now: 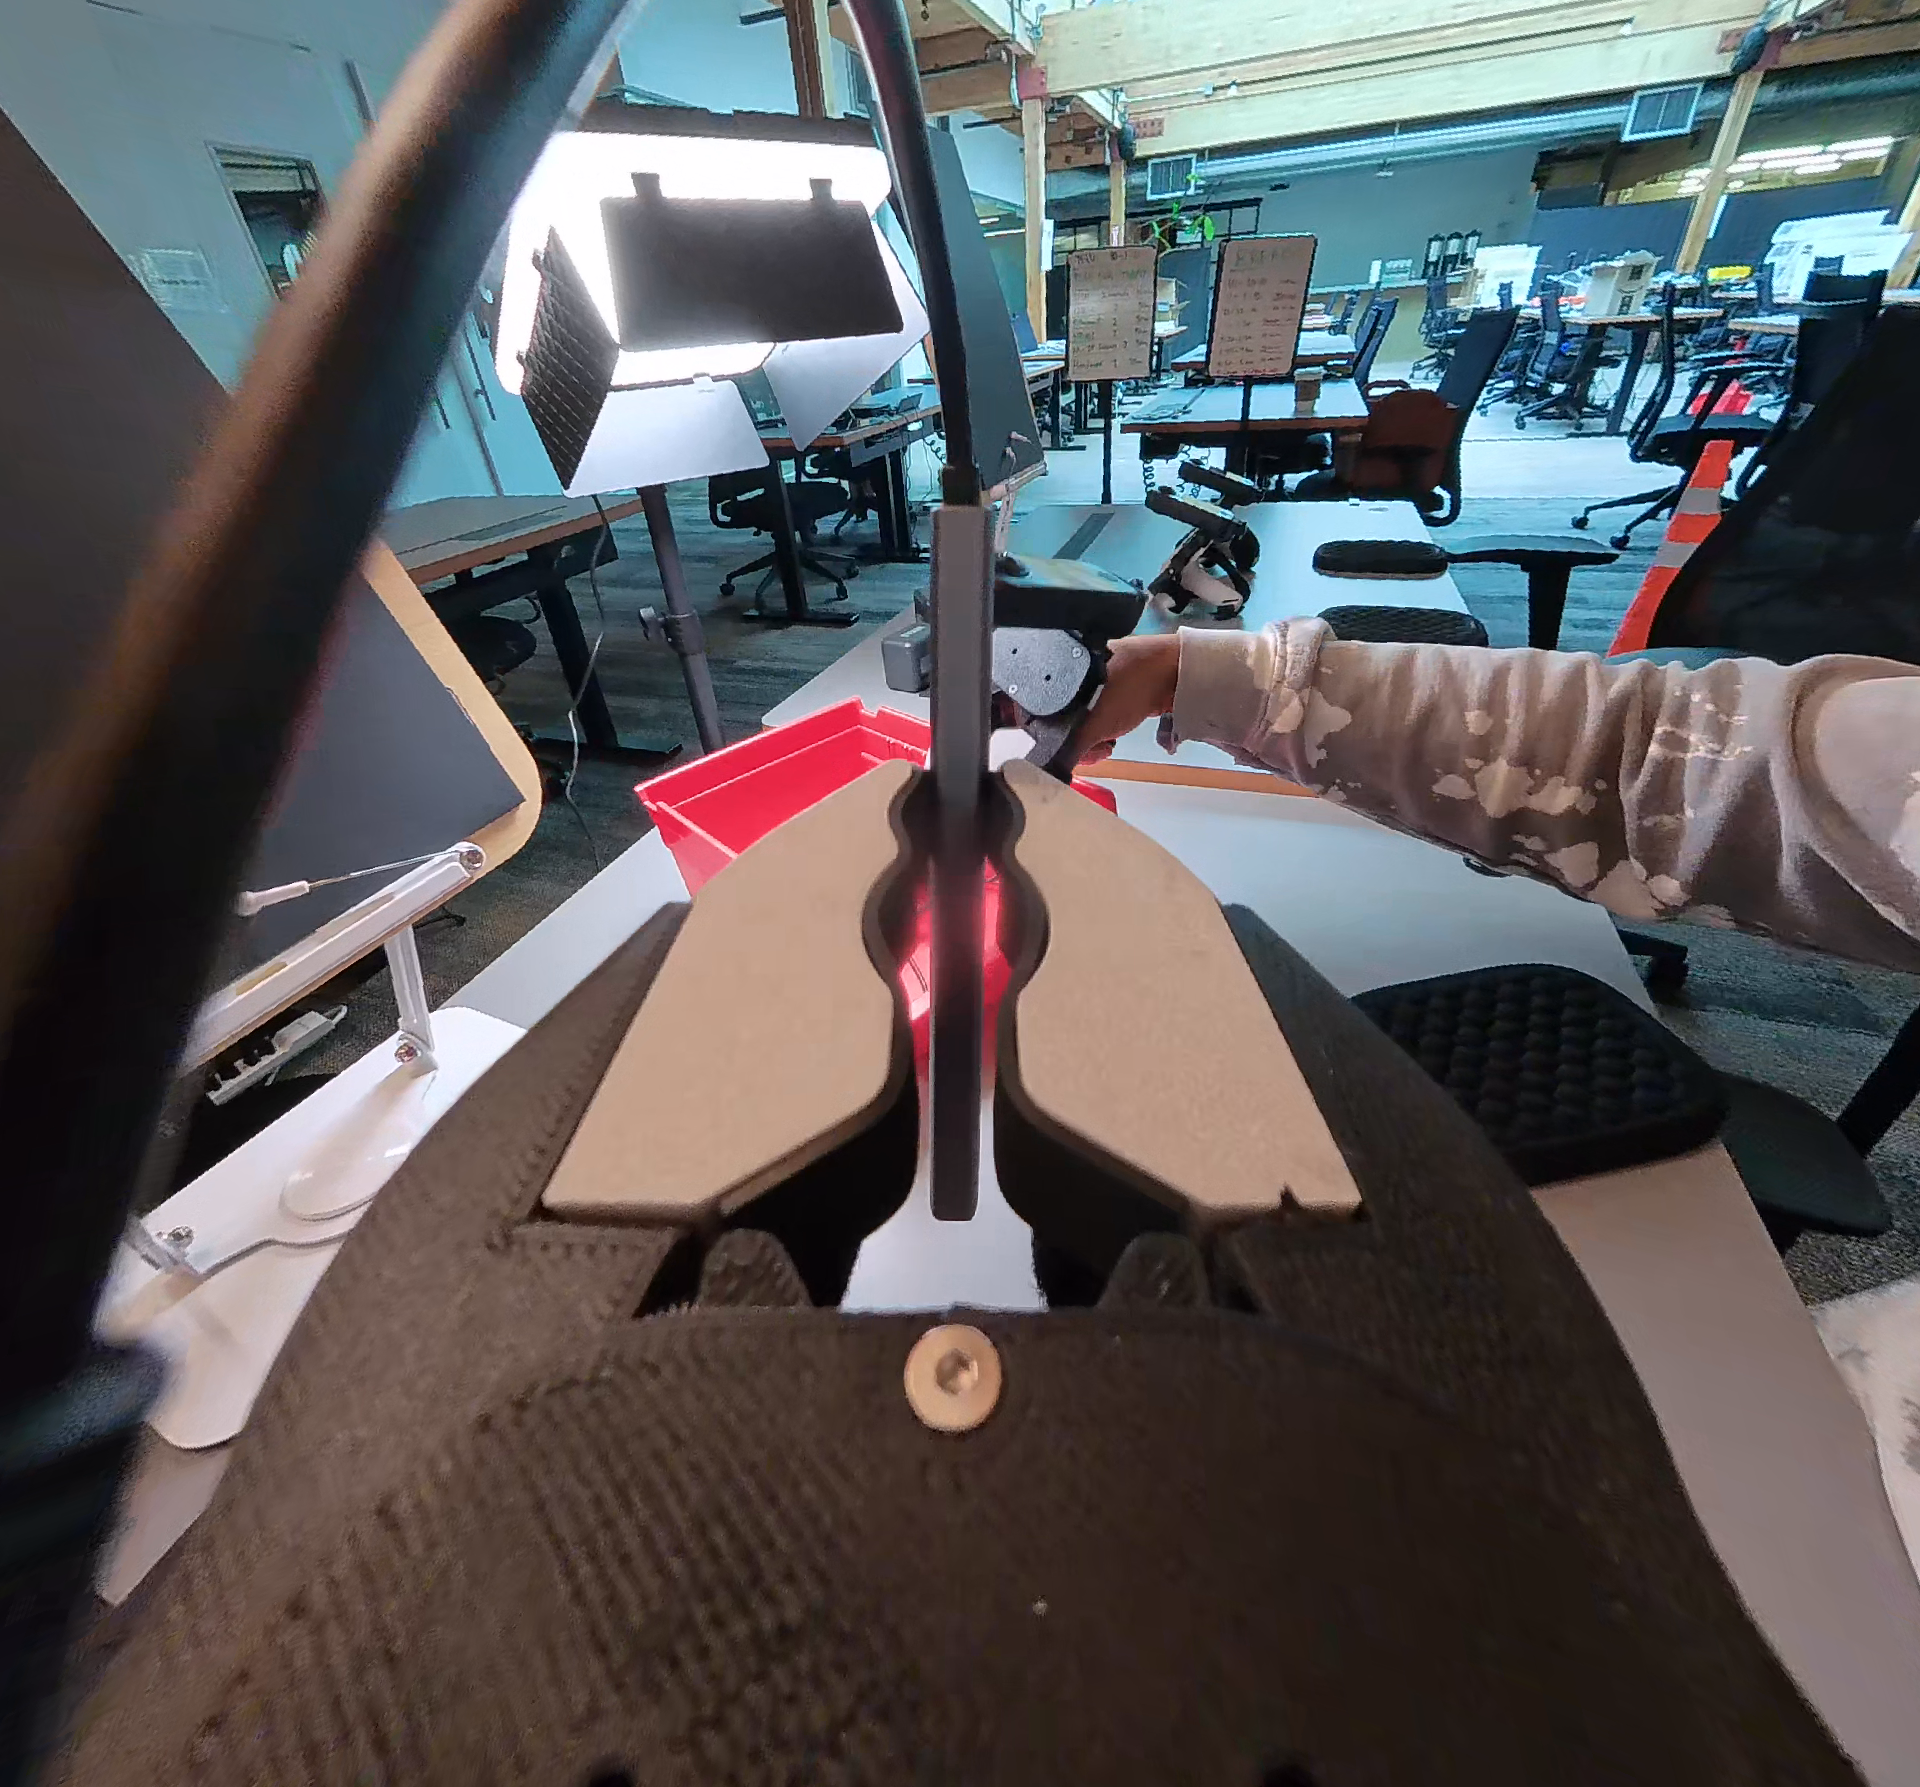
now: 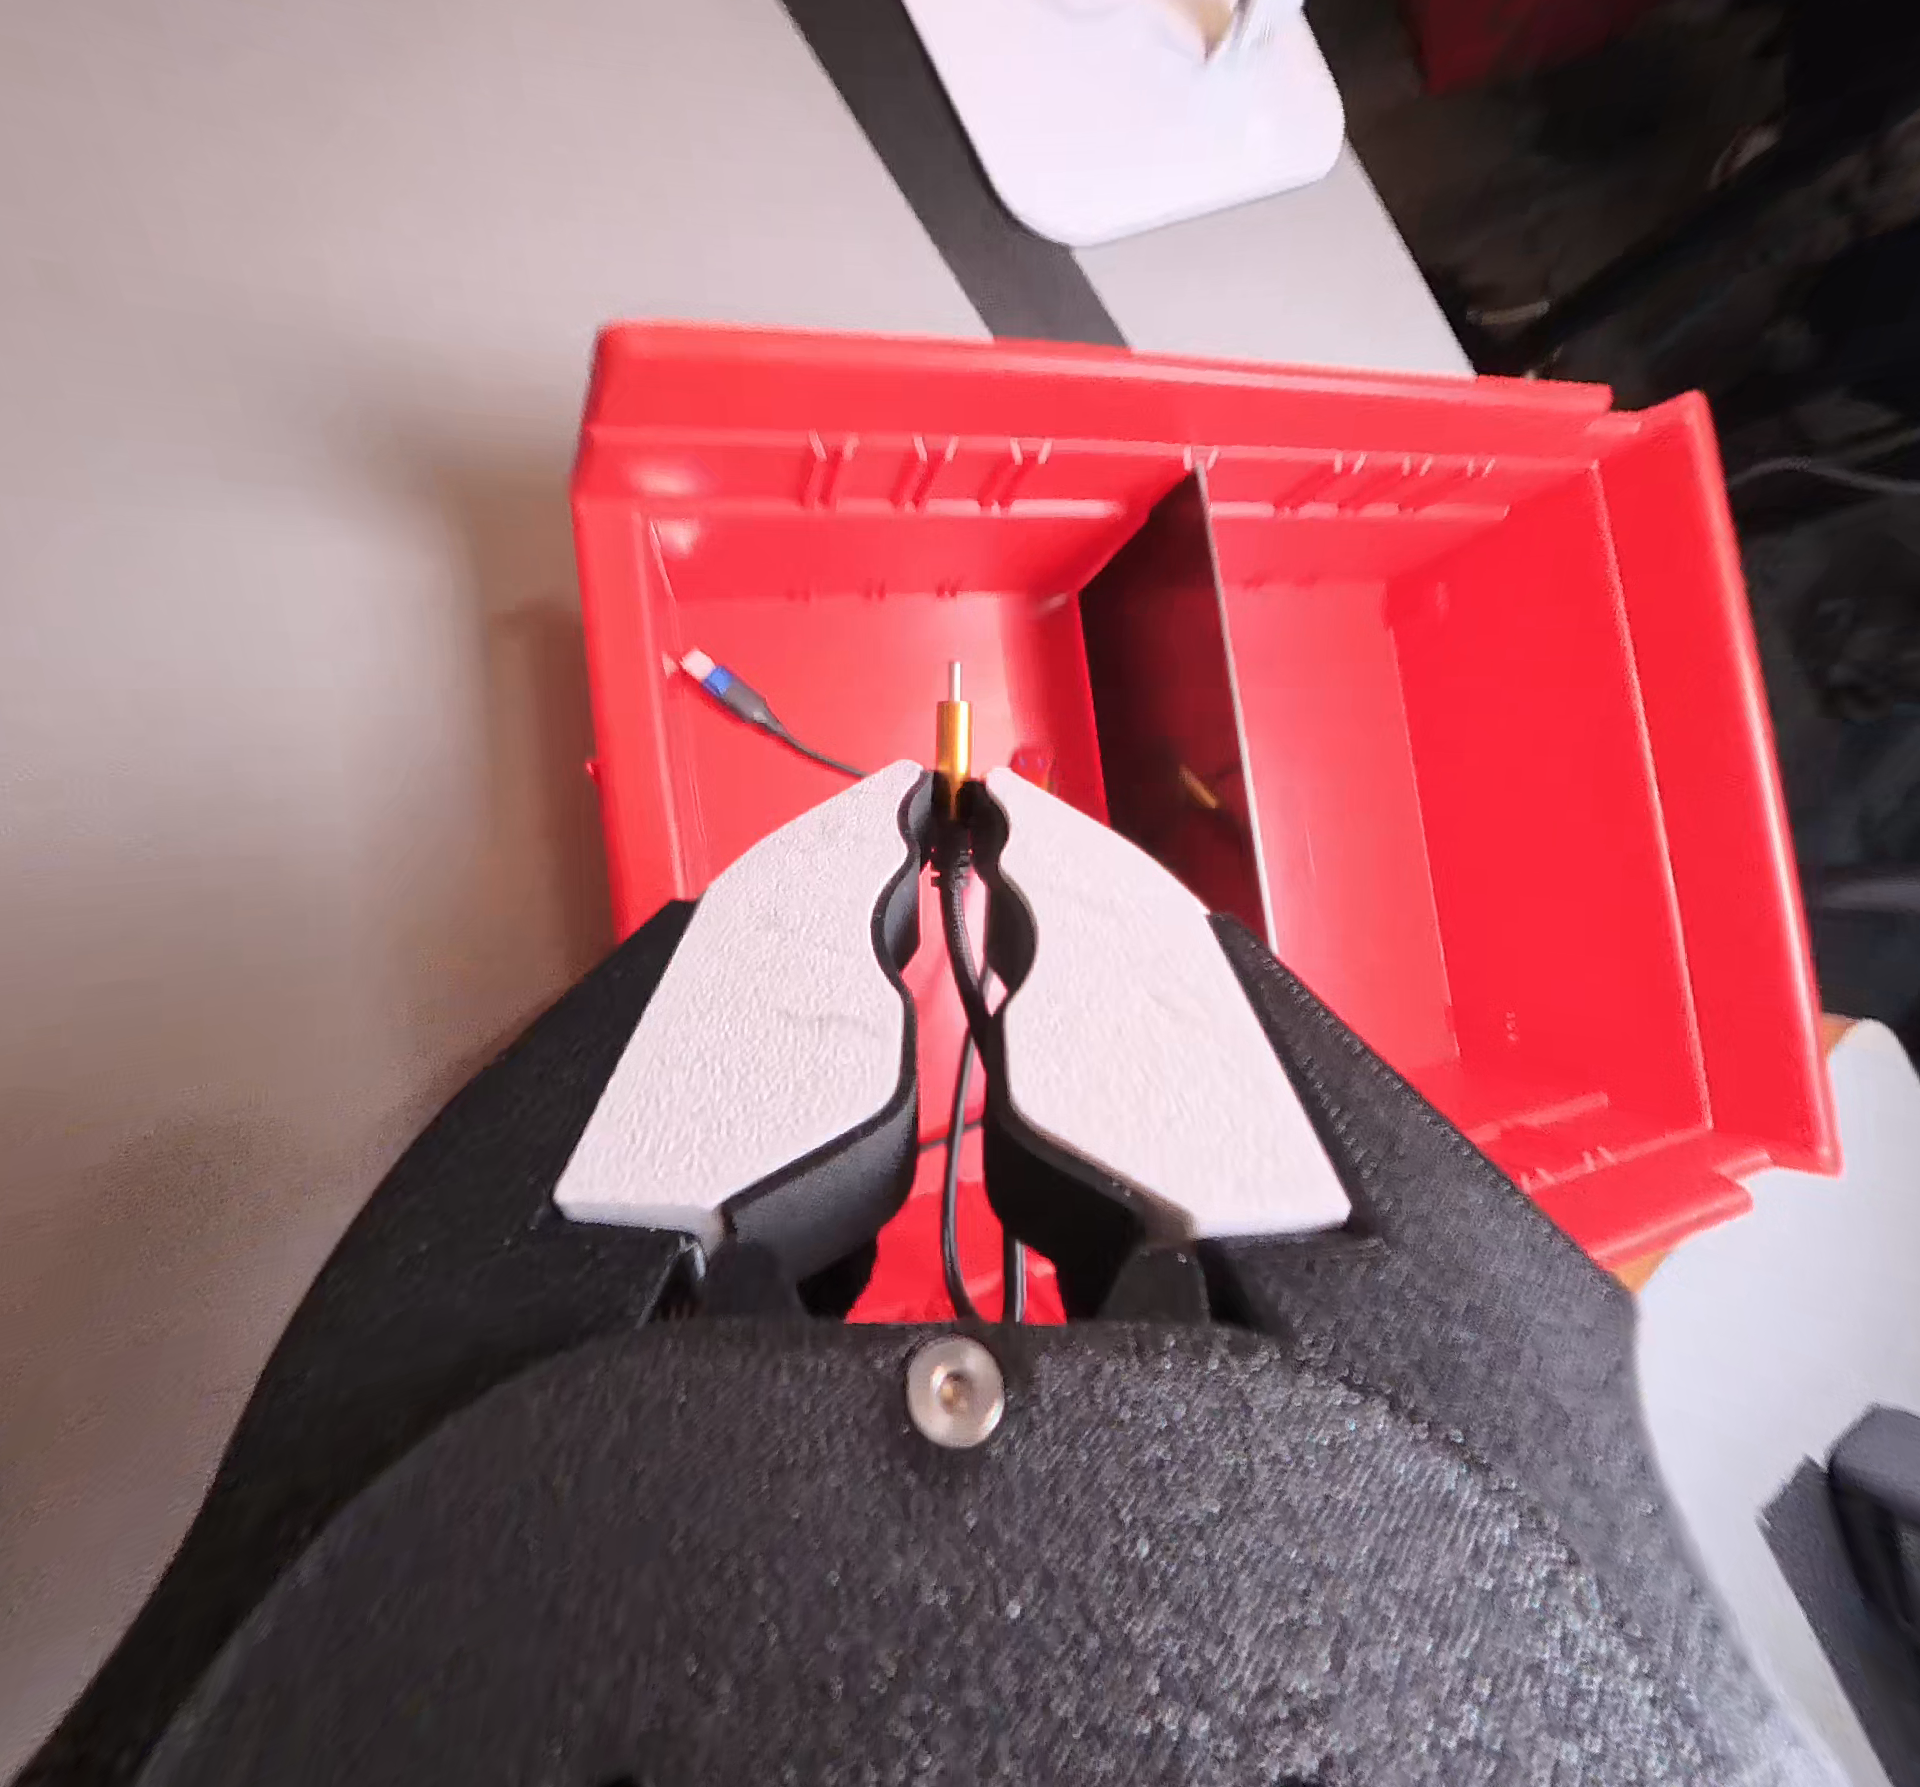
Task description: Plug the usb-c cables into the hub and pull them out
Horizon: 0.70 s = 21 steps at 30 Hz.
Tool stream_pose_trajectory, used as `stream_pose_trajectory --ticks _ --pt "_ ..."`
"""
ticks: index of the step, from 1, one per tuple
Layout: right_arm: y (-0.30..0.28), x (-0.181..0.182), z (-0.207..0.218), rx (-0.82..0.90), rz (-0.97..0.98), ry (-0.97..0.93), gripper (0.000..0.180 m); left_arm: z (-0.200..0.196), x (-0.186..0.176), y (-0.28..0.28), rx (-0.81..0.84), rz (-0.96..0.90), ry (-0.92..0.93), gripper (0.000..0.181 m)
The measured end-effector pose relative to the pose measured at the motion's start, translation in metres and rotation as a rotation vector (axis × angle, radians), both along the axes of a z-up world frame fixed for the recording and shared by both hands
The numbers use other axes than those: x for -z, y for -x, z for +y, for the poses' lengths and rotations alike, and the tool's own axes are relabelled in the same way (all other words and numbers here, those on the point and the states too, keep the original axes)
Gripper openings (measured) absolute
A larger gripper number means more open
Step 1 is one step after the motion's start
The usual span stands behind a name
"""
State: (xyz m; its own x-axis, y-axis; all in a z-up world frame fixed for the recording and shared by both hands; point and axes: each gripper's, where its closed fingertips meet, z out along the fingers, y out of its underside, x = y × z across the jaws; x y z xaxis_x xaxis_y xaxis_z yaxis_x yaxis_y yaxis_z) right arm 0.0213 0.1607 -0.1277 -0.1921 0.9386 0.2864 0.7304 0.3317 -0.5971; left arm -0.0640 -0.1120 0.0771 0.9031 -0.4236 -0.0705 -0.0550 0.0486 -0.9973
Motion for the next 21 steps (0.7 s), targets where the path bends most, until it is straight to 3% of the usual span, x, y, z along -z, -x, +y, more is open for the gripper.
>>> stream_pose_trajectory --ticks 9,15,21 --pt "0.0 0.039 0.024 0.165 -0.236 -0.083 0.006 0.006 0.008 -0.003 0.001 0.016 0.027 0.01" --pt "-0.001 0.046 0.033 0.237 -0.277 -0.073 0.008 0.006 0.01 -0.002 0.002 0.015 0.034 0.01" --pt "-0.003 0.031 0.032 0.256 -0.226 -0.051 0.036 0.008 0.012 -0.001 0.002 0.013 0.04 0.01"
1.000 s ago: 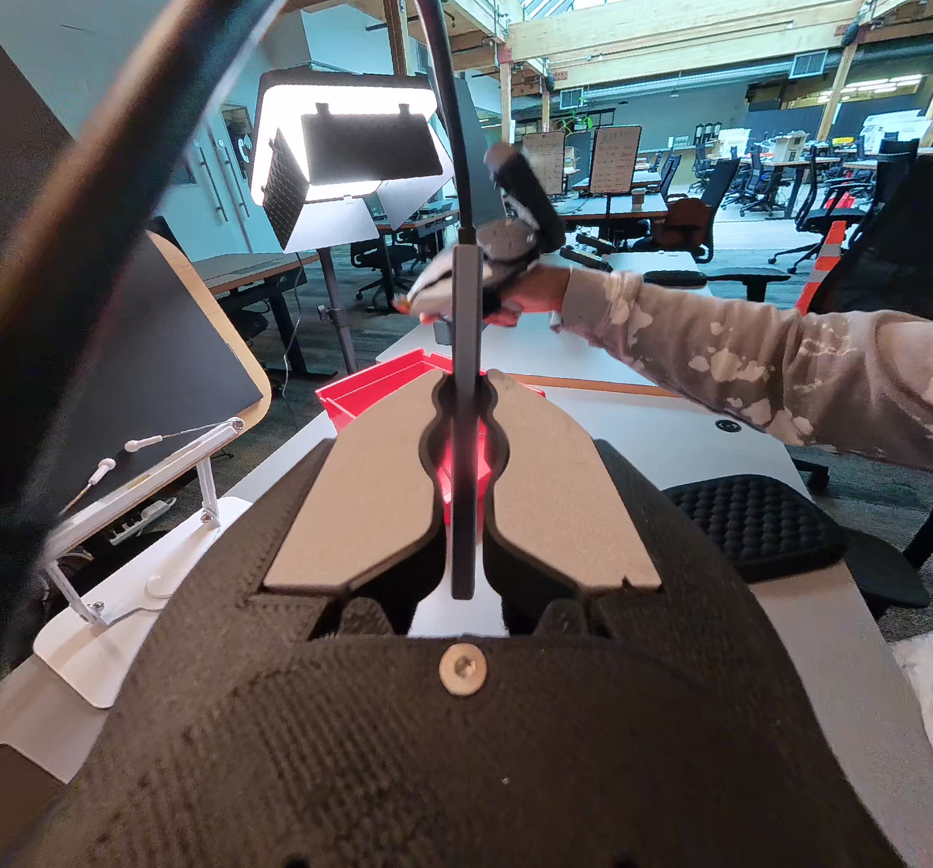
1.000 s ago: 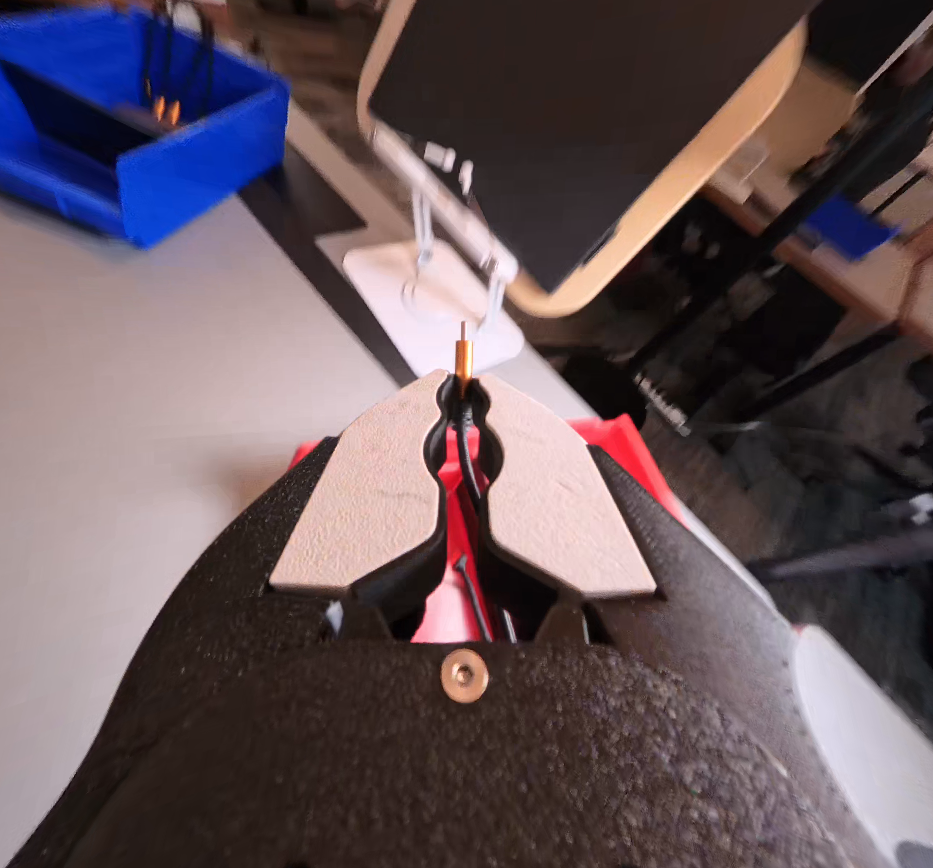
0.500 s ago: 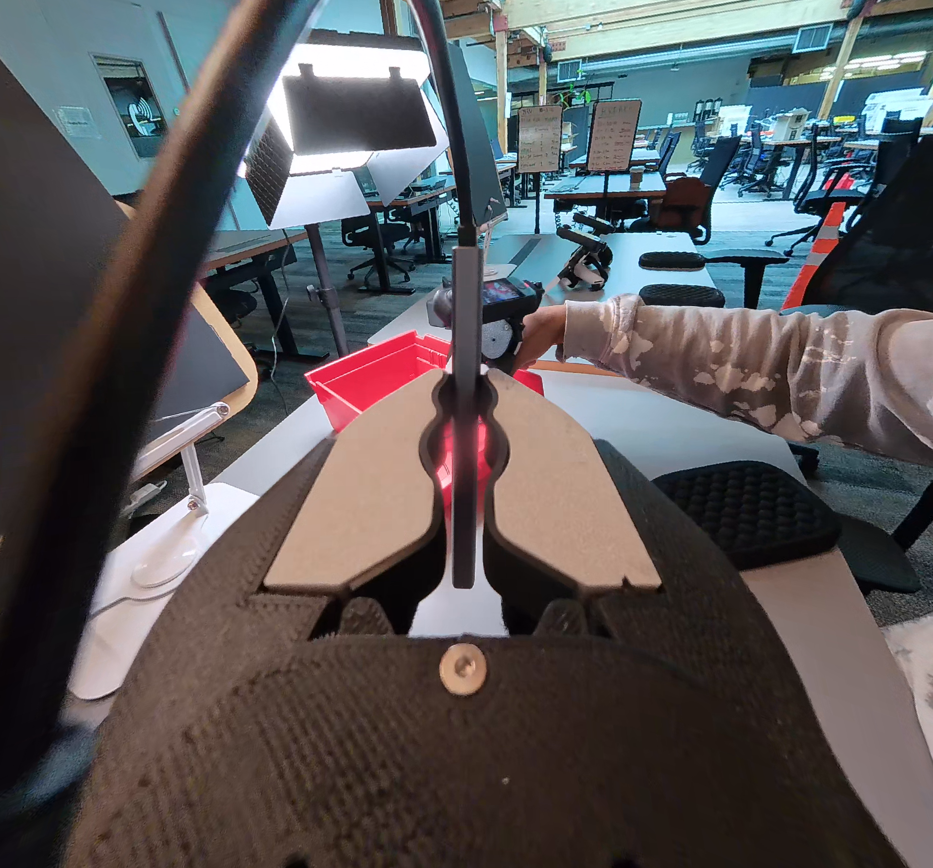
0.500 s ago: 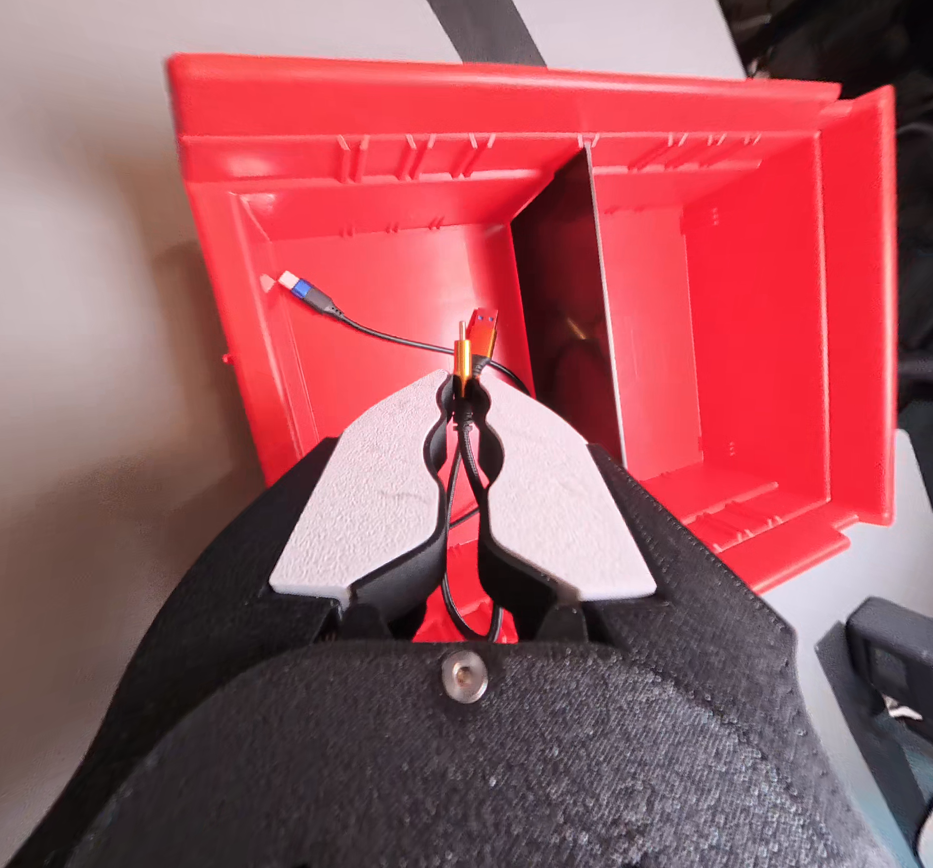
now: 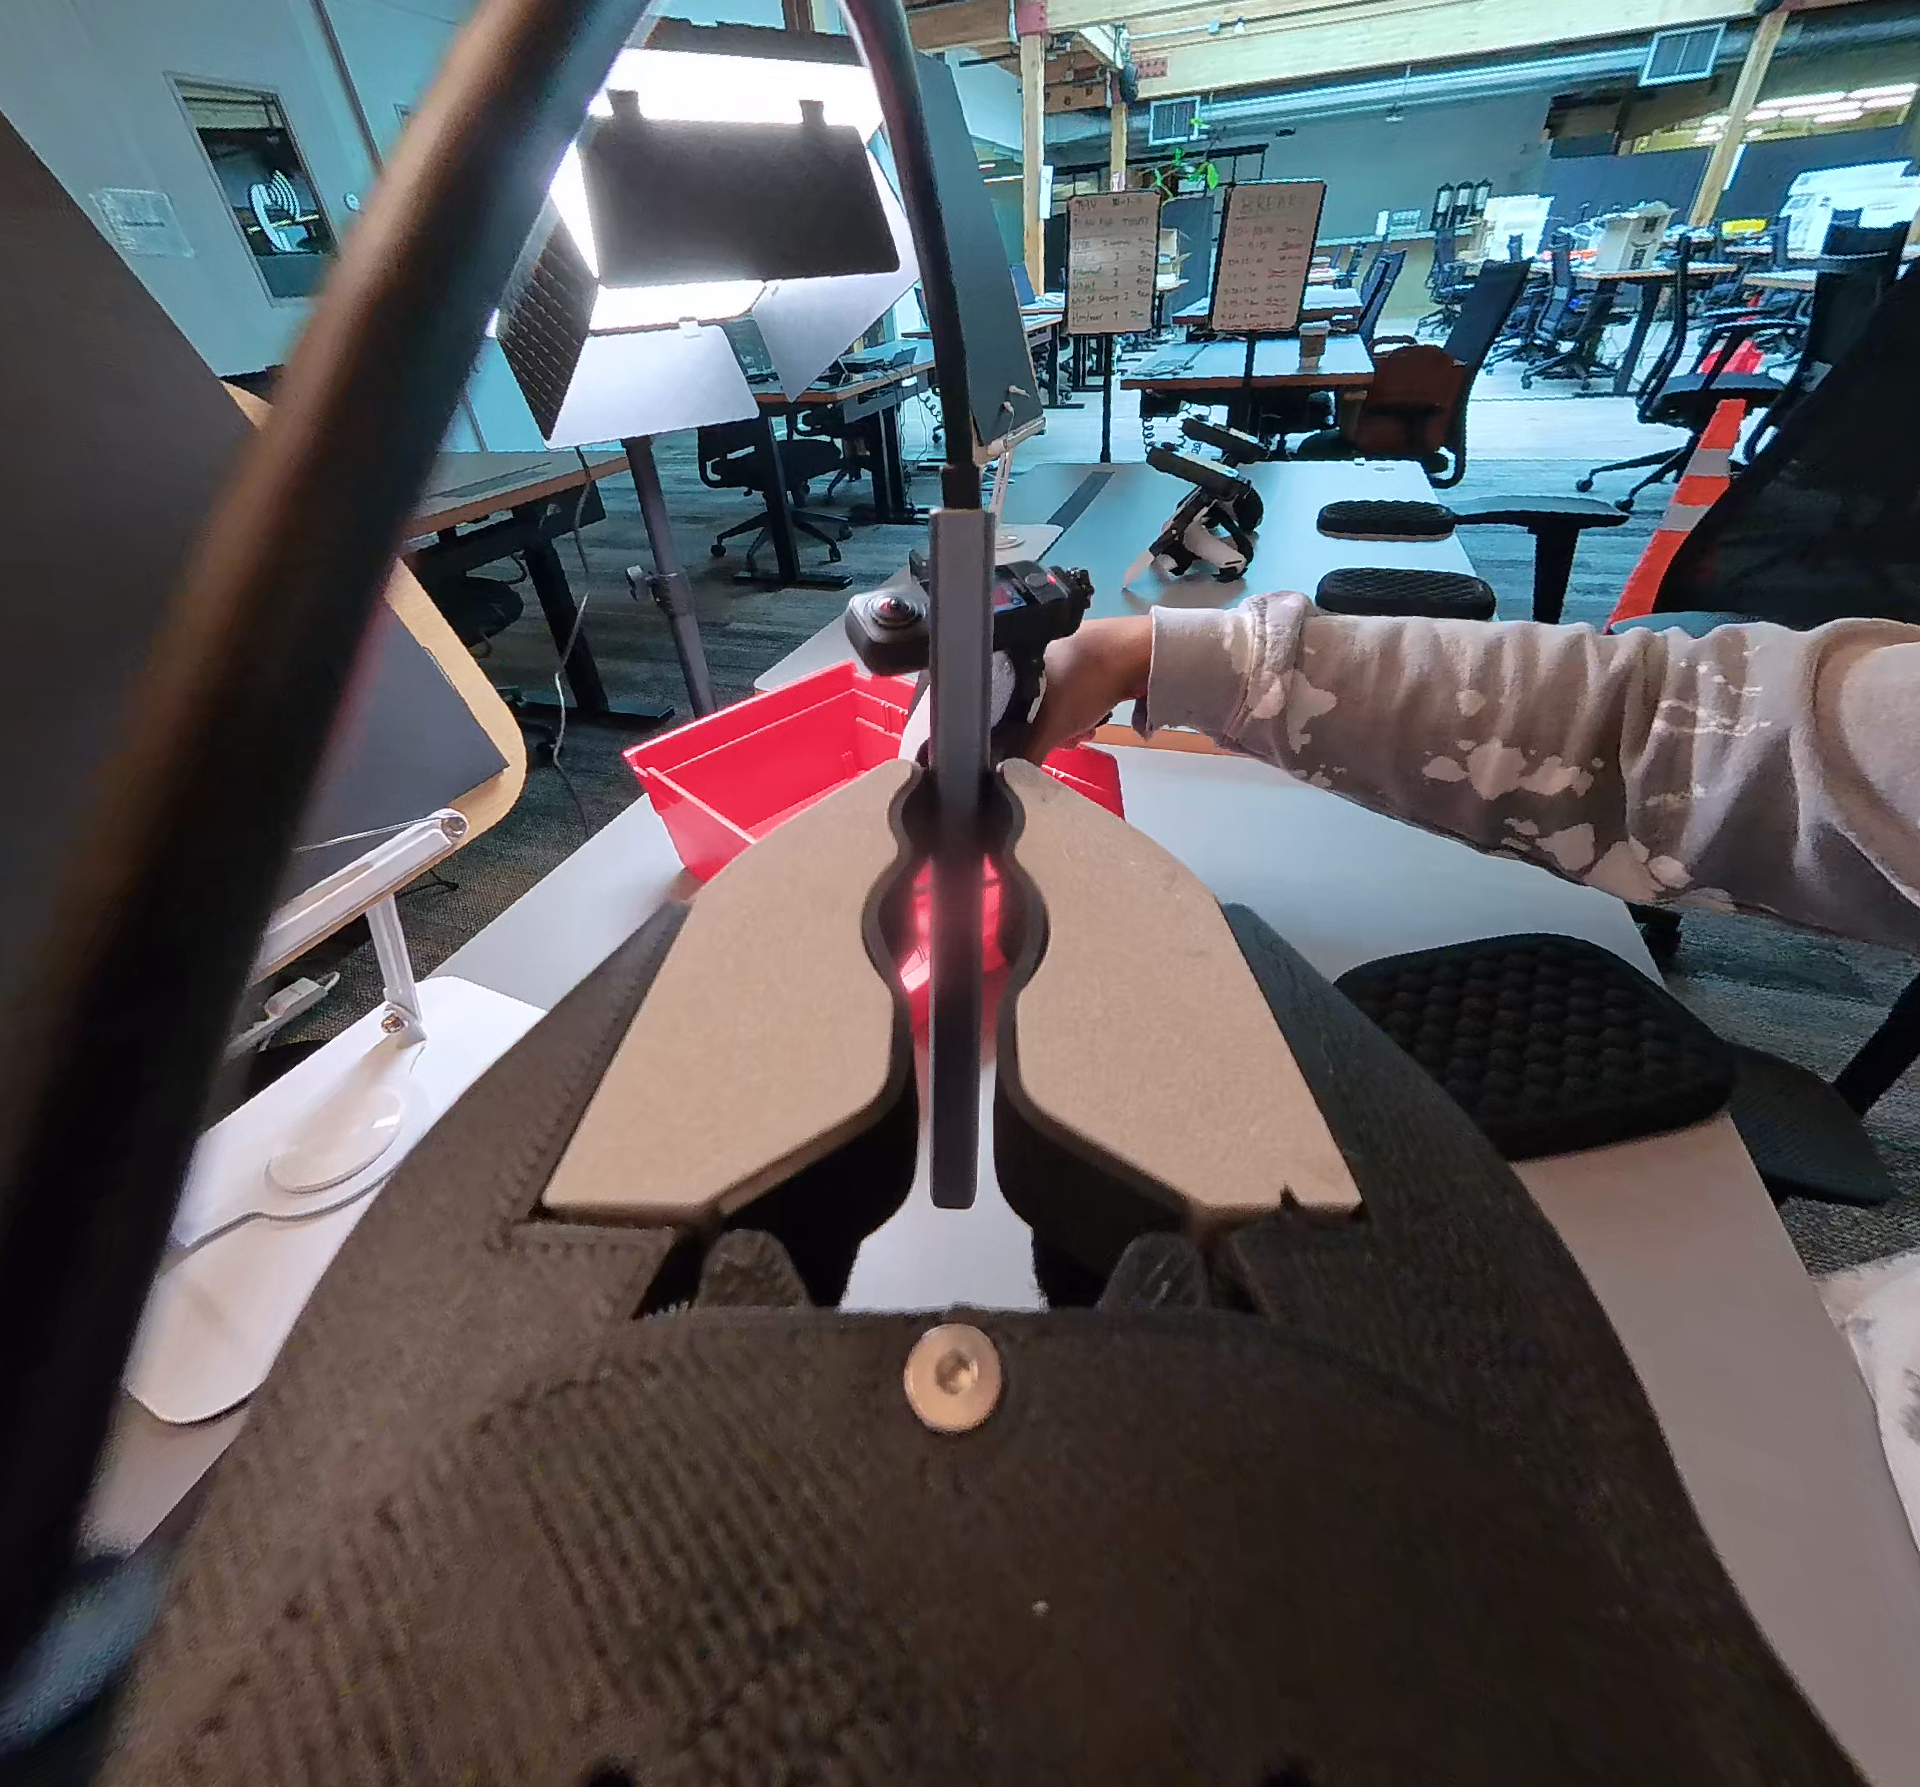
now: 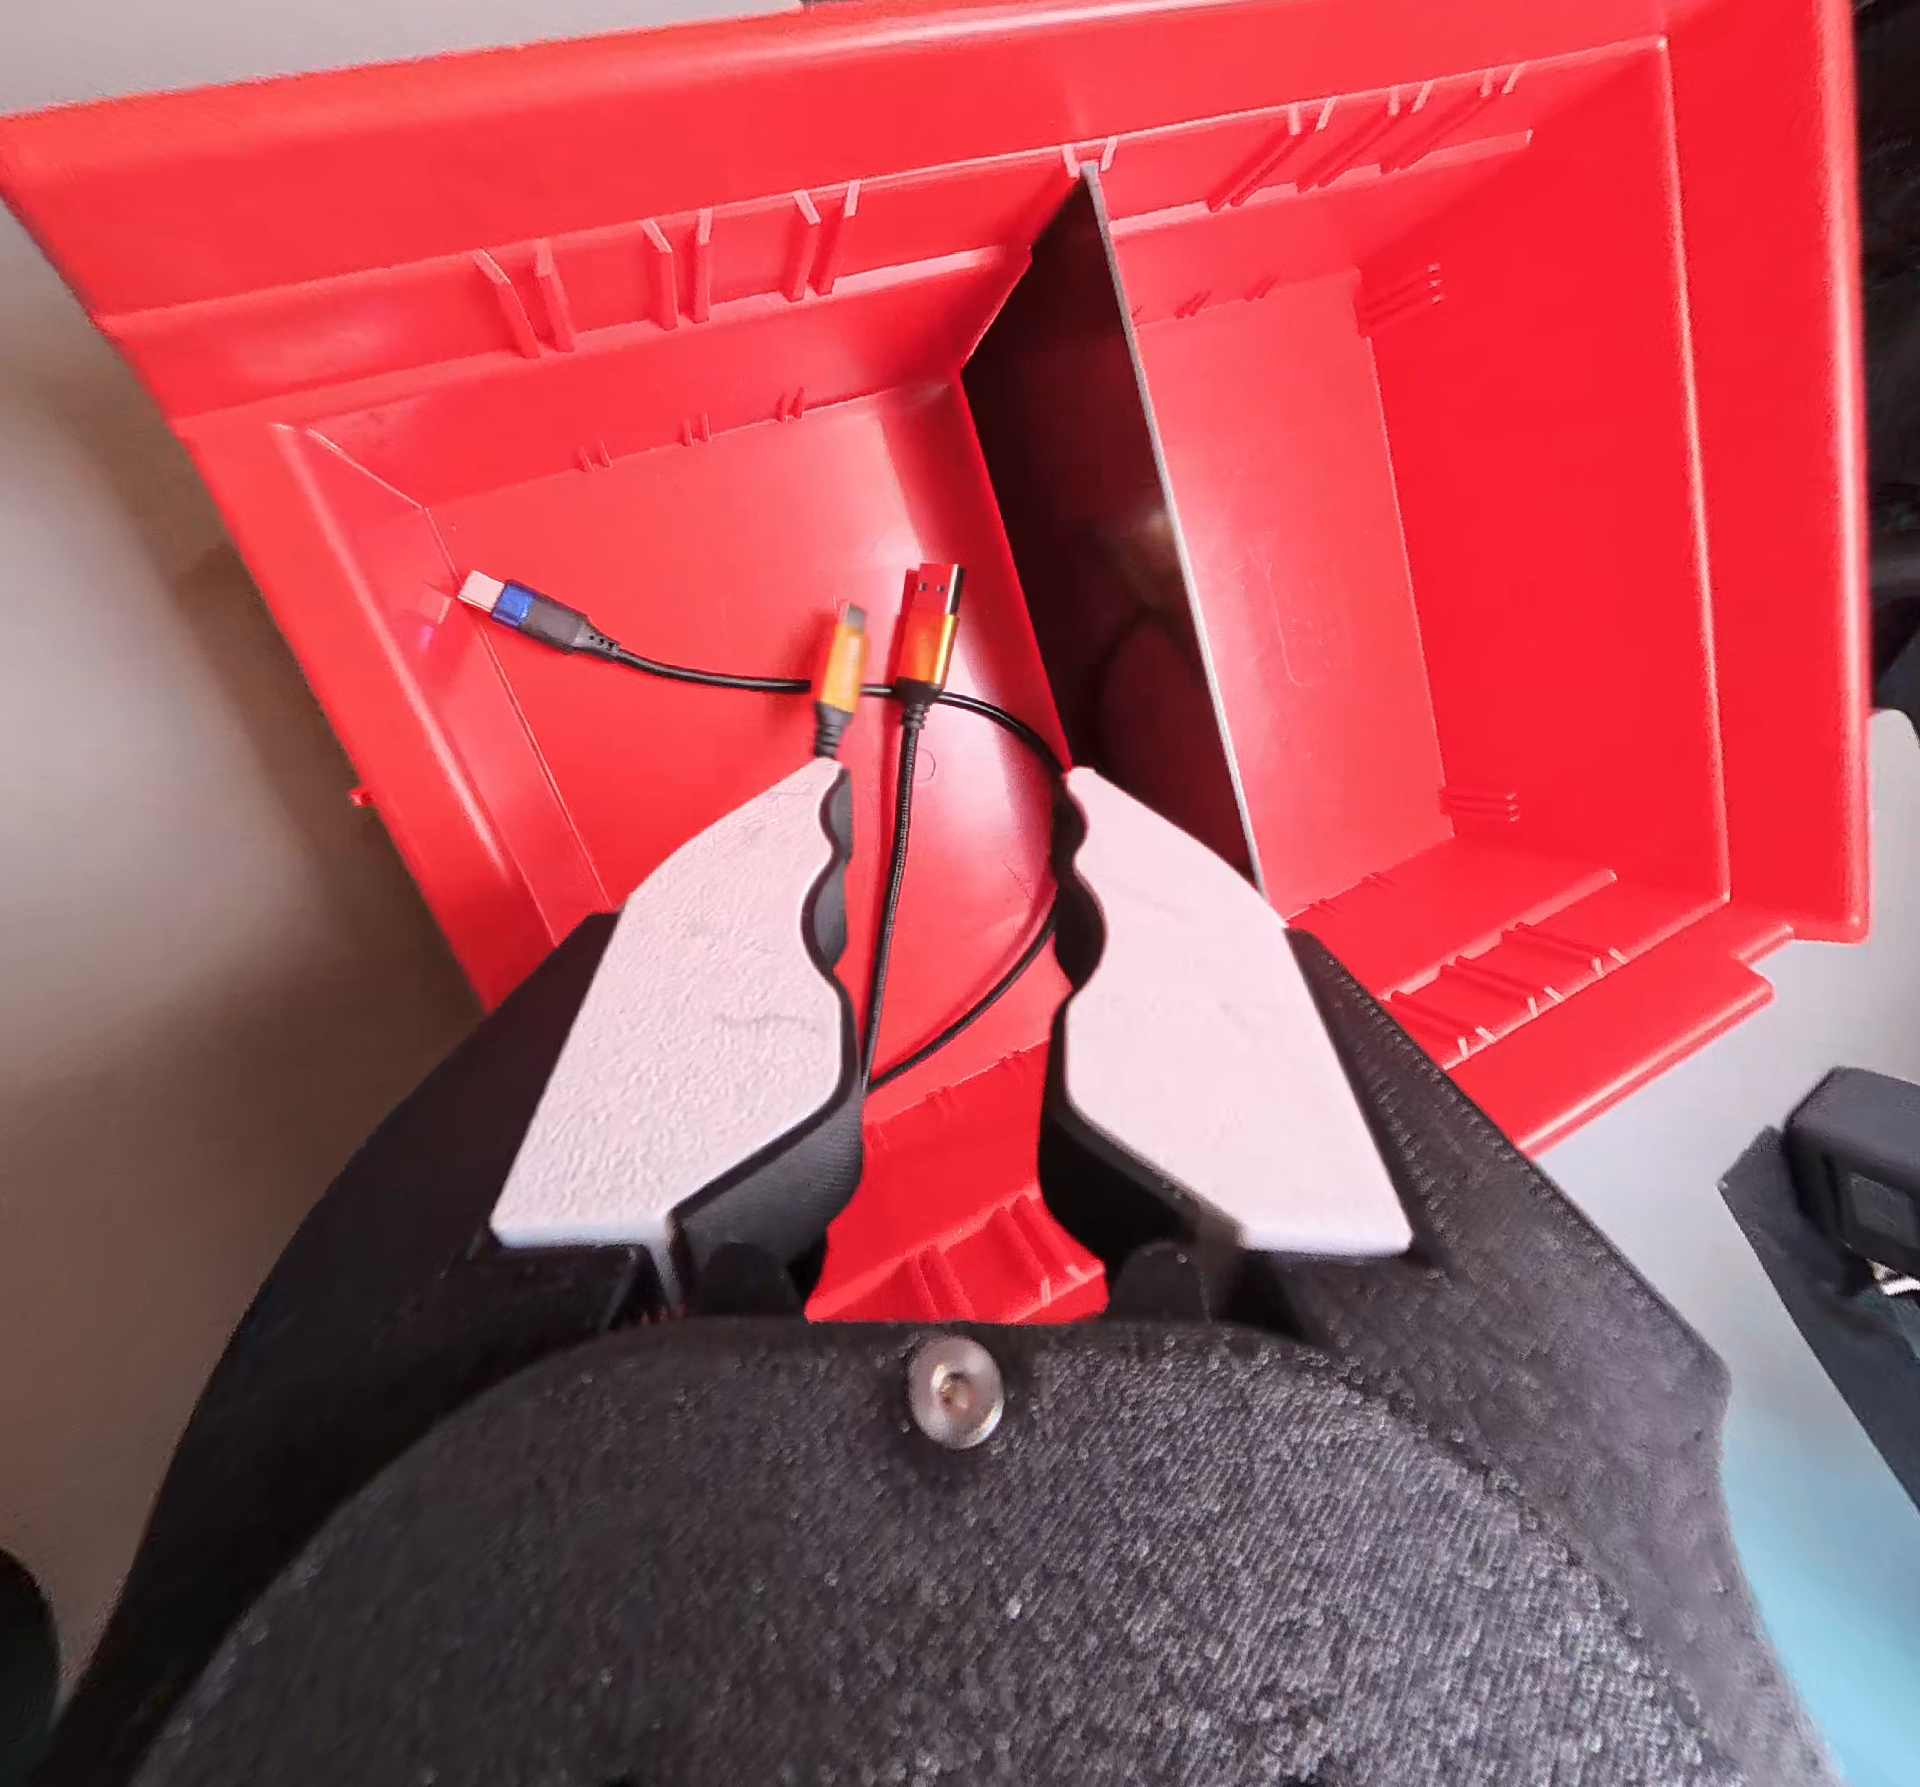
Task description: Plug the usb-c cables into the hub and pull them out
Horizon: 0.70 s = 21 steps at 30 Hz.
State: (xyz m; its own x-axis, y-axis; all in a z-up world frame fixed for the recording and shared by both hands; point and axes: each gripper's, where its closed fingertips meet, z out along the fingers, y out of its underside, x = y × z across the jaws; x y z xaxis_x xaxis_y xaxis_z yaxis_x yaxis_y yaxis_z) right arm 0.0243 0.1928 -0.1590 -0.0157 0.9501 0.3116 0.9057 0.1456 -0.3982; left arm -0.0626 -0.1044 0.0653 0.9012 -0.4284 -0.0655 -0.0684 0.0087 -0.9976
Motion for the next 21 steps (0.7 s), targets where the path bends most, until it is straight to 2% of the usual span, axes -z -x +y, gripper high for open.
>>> stream_pose_trajectory --ticks 4,7,10,14,18,21 --pt "0.005 -0.018 -0.012 -0.006 0.109 0.022 0.046 0.002 0.003 -0.003 0.004 0.006 0.012 0.01" --pt "0.016 -0.043 -0.032 -0.041 0.259 0.05 0.048 0.004 0.007 -0.004 0.009 0.013 0.028 0.01" --pt "0.029 -0.085 -0.082 -0.142 0.483 0.174 0.048 0.007 0.013 -0.006 0.017 0.023 0.051 0.01" --pt "0.03 -0.154 -0.173 -0.406 0.713 0.348 0.043 0.012 0.02 -0.008 0.019 0.029 0.075 0.01" --pt "0.028 -0.201 -0.238 -0.604 0.737 0.331 0.041 0.019 0.029 -0.016 0.03 0.047 0.101 0.01" --pt "0.038 -0.212 -0.263 -0.669 0.676 0.276 0.041 0.022 0.034 -0.03 0.073 0.047 0.114 0.01"
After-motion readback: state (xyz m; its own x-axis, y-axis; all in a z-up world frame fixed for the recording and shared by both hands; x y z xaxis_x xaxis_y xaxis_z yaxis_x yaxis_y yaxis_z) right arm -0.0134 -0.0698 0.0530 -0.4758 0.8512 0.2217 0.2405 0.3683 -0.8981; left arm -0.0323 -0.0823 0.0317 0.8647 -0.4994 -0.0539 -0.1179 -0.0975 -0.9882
